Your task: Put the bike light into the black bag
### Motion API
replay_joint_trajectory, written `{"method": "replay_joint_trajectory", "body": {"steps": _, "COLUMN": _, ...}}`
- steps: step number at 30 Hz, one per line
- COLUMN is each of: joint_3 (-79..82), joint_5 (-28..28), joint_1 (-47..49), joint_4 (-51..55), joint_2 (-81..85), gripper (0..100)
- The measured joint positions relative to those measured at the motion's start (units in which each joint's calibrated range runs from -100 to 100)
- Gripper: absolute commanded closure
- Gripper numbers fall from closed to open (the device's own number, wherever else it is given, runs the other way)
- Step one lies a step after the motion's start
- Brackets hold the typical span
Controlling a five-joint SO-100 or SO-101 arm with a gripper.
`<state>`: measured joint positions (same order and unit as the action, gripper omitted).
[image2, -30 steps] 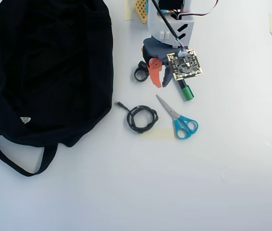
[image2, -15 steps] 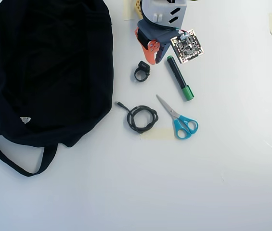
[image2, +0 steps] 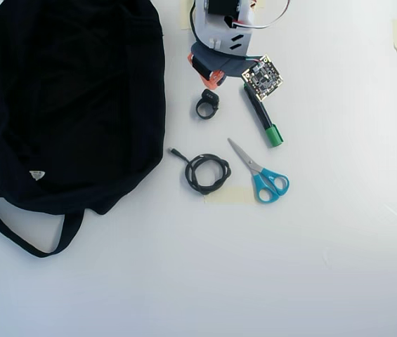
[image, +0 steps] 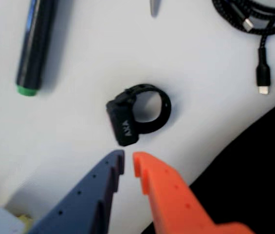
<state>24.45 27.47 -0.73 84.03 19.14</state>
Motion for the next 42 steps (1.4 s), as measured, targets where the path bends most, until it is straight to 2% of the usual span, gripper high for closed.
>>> {"method": "replay_joint_trajectory", "body": {"steps": 8, "joint_3": 5.8, "joint_5": 3.5, "joint_1": -2.9, "joint_4": -10.0, "joint_2": 0.0, "gripper": 98}}
{"method": "replay_joint_trajectory", "body": {"steps": 21, "joint_3": 15.6, "joint_5": 3.8, "joint_1": -3.3, "joint_4": -21.6, "joint_2": 0.0, "gripper": 97}}
{"method": "replay_joint_trajectory", "body": {"steps": 27, "joint_3": 16.3, "joint_5": 3.8, "joint_1": -3.6, "joint_4": -22.5, "joint_2": 0.0, "gripper": 82}}
{"method": "replay_joint_trajectory", "body": {"steps": 33, "joint_3": 16.3, "joint_5": 3.8, "joint_1": -3.6, "joint_4": -22.5, "joint_2": 0.0, "gripper": 79}}
{"method": "replay_joint_trajectory", "body": {"steps": 39, "joint_3": 16.3, "joint_5": 3.8, "joint_1": -3.6, "joint_4": -22.5, "joint_2": -0.2, "gripper": 70}}
{"method": "replay_joint_trajectory", "body": {"steps": 42, "joint_3": 16.3, "joint_5": 3.8, "joint_1": -3.5, "joint_4": -22.5, "joint_2": -1.7, "gripper": 69}}
